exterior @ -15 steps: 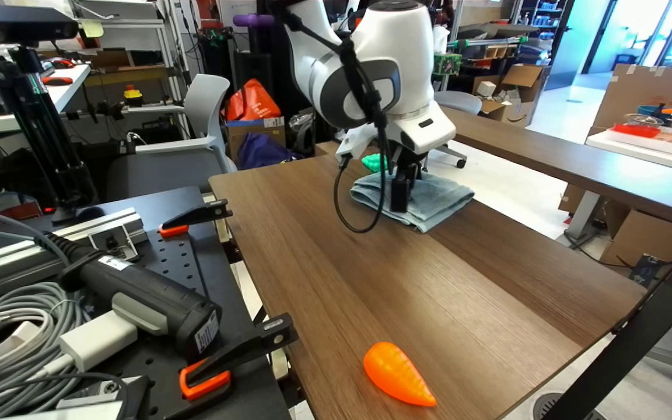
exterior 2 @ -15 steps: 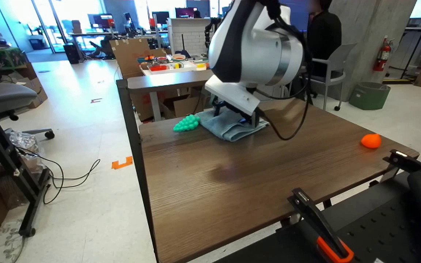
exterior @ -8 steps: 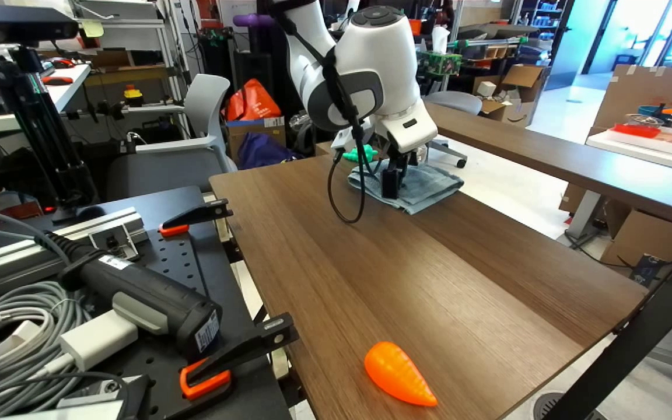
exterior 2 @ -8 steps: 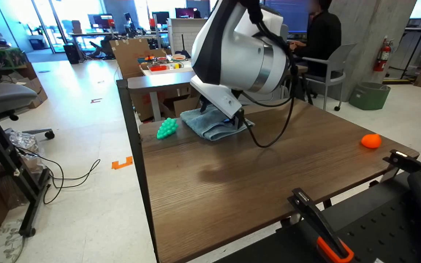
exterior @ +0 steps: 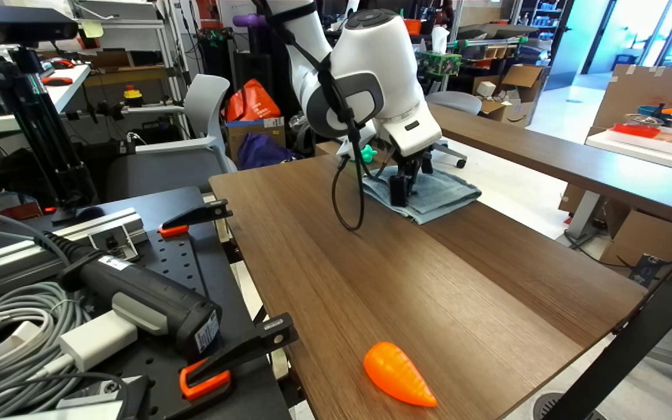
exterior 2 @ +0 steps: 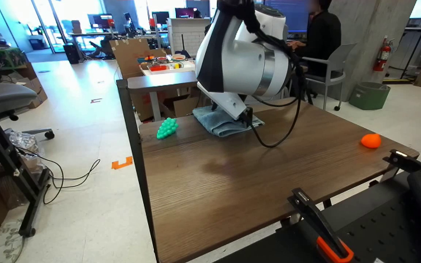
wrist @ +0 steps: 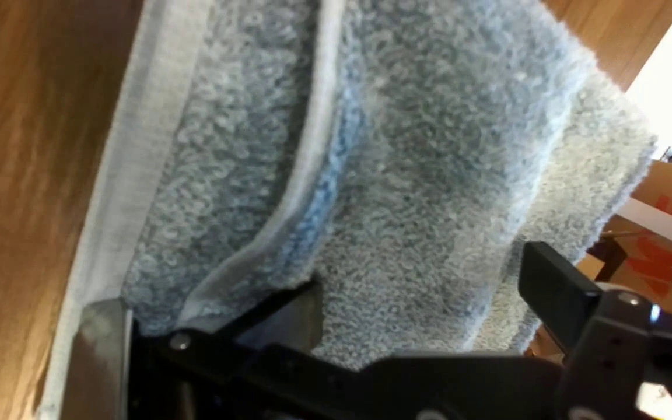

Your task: Use the towel to wipe the table

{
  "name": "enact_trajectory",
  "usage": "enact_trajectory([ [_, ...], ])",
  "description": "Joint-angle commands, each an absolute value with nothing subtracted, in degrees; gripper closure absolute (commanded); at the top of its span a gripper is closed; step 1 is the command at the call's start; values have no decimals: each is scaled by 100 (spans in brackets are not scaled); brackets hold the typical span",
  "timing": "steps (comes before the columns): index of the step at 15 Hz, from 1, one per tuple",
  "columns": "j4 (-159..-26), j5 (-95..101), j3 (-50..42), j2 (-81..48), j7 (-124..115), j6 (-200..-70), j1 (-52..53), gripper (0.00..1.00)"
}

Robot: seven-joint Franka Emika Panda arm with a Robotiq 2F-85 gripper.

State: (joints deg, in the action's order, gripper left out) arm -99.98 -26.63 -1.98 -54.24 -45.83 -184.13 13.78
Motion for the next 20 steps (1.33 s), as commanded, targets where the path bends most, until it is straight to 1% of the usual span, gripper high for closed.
enact_trajectory([
  [1, -10007, -2709, -305, -5426, -4616, -18404, 1453, 0],
  [5, -10014, -2713, -417, -5434, -4691, -18399, 1523, 0],
  [7, -10124, -2648, -843, -5490, -4695, -18445, 1883, 0],
  [12, -10447, -2689, -1825, -5490, -4723, -18714, 2250, 0],
  [16, -10646, -2672, -2501, -5622, -4623, -19126, 2375, 0],
  [20, -10609, -2779, -3024, -5864, -4697, -19172, 2511, 0],
])
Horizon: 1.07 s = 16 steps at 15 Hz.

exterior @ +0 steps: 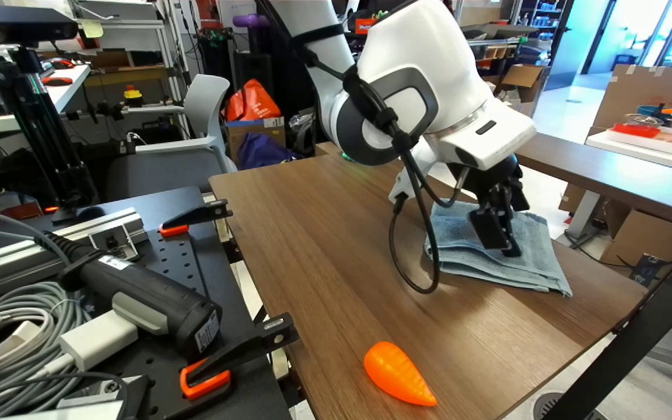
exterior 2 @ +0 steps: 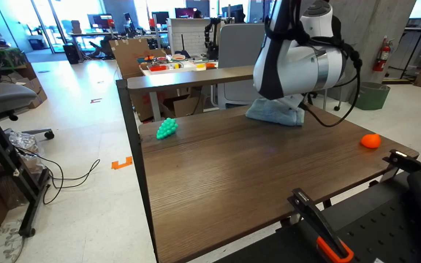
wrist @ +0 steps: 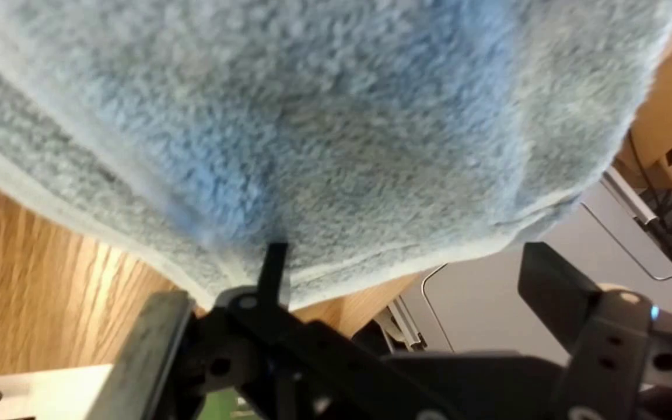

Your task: Use the towel to wipe the table

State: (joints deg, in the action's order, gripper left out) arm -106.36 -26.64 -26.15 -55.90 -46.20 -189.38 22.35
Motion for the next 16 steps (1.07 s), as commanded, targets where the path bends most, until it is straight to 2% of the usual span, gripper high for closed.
enact_trajectory([
  [1, -10578, -2786, -3113, -5933, -4713, -19124, 2537, 0],
  [5, -10619, -2801, -3301, -6014, -4772, -18897, 2700, 0],
  [13, -11398, -2601, -2042, -5374, -3145, -19953, 2255, 0],
  [16, -11745, -2545, -2416, -5157, -2780, -19372, 2676, 0],
])
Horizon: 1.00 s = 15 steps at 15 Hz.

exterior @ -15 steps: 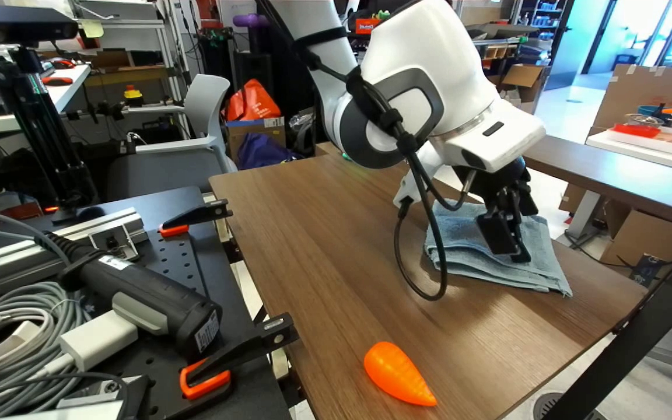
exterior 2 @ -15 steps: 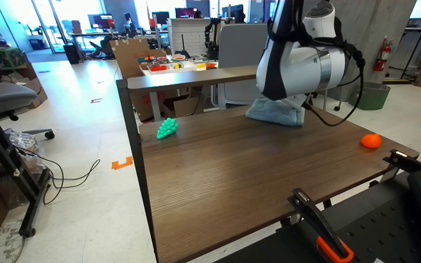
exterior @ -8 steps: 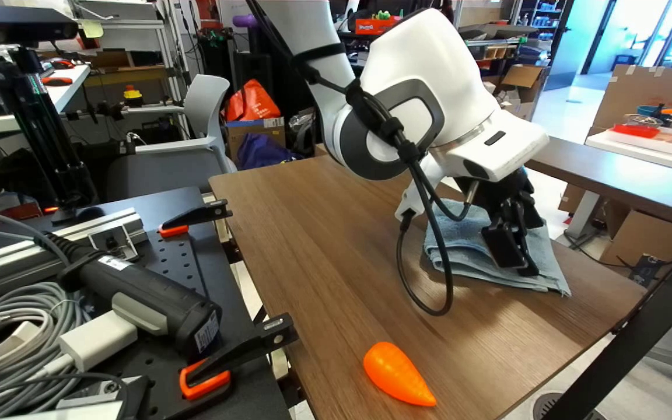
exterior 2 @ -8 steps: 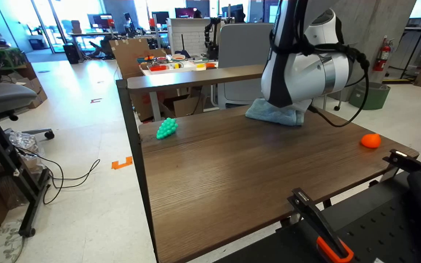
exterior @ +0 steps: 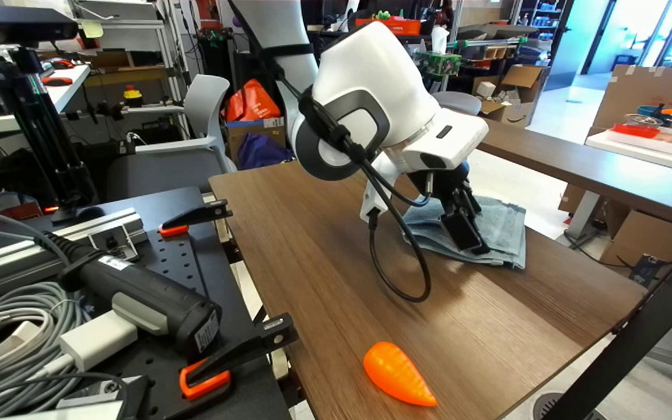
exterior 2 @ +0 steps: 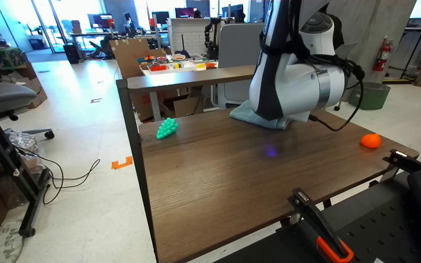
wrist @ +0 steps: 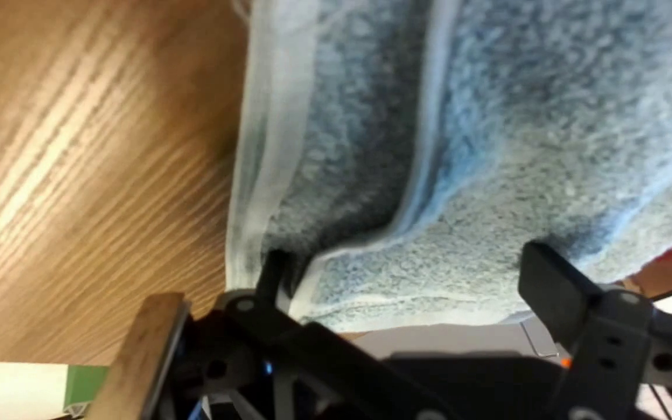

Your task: Use the towel to wipe the table

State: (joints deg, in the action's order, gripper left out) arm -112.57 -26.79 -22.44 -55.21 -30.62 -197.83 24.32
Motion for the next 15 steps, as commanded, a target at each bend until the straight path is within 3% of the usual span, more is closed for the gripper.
enact_trajectory([
  [1, -11779, -2682, -2681, -5133, -2663, -18931, 2905, 0],
  [4, -11887, -2818, -3798, -5290, -2863, -17933, 3752, 0],
  [6, -11977, -2430, -4074, -5188, -2971, -17486, 3773, 0],
  [10, -12051, -2013, -4173, -4899, -2981, -17155, 3549, 0],
  [12, -12073, -2030, -3702, -4501, -2897, -17305, 3087, 0],
  [13, -11930, -1906, -4015, -5021, -3120, -17372, 3354, 0],
  [15, -11933, -1879, -3813, -4814, -3132, -17370, 3143, 0],
])
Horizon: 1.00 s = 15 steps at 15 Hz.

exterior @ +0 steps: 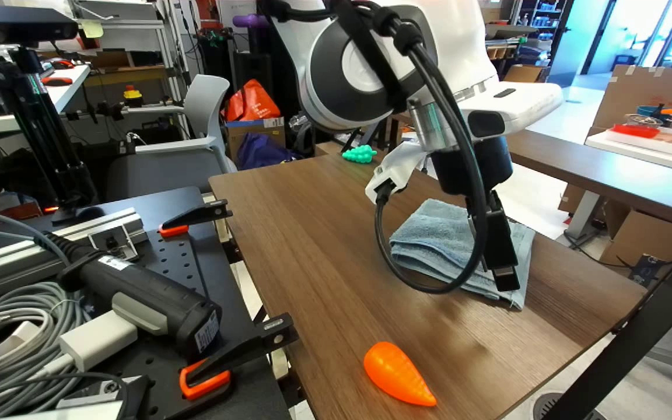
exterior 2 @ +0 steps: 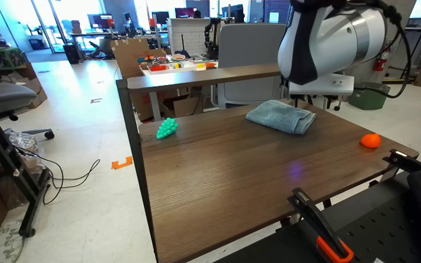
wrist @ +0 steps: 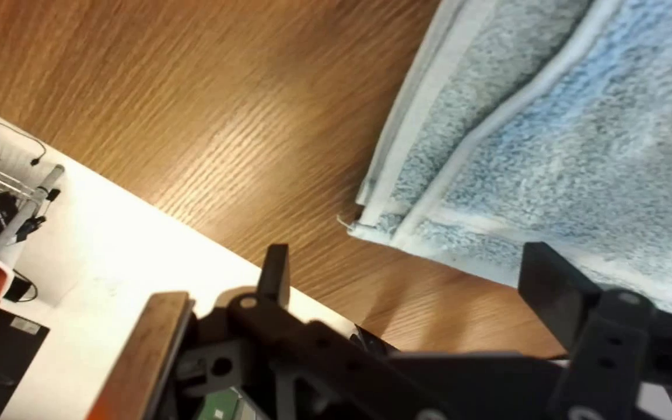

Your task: Use the towel to wipe the table

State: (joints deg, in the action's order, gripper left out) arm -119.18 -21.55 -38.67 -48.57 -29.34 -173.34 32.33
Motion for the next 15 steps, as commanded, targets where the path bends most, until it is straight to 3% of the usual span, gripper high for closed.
enact_trajectory([
  [1, -11939, -1871, -3764, -4742, -3133, -17371, 3090, 0],
  [12, -10886, -1171, -3480, -4823, -3599, -16264, 3120, 0],
  [15, -10460, -1080, -2709, -4864, -3527, -15762, 2468, 0],
])
